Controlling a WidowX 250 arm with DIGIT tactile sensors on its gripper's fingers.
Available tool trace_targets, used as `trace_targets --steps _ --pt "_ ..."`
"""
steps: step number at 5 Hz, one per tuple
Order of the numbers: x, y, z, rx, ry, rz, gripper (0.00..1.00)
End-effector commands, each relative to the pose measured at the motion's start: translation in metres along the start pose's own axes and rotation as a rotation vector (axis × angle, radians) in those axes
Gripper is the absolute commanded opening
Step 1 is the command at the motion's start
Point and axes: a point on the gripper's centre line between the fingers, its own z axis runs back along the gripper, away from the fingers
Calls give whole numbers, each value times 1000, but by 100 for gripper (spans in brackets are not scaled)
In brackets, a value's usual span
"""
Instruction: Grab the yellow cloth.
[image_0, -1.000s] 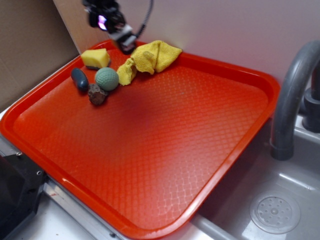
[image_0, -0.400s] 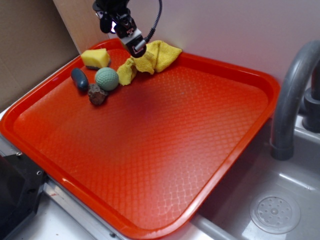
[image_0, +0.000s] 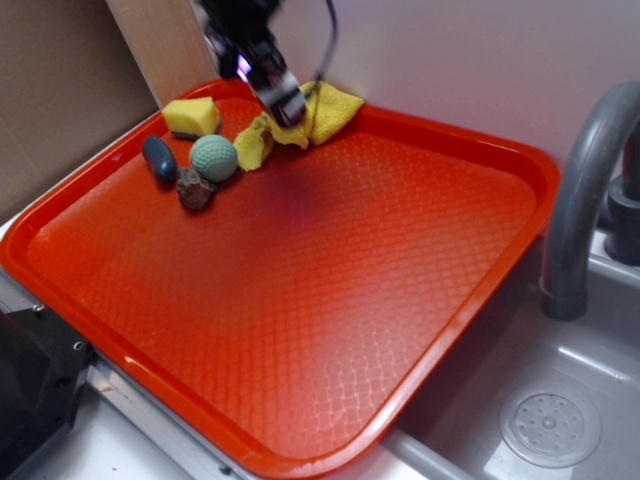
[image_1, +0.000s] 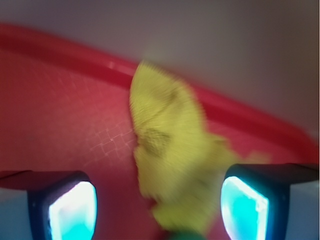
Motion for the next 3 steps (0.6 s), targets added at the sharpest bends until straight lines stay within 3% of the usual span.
trace_targets --steps 1,3 --pt "17 -9 6 75 -39 -38 0" --pt "16 -6 10 92 -40 -22 0"
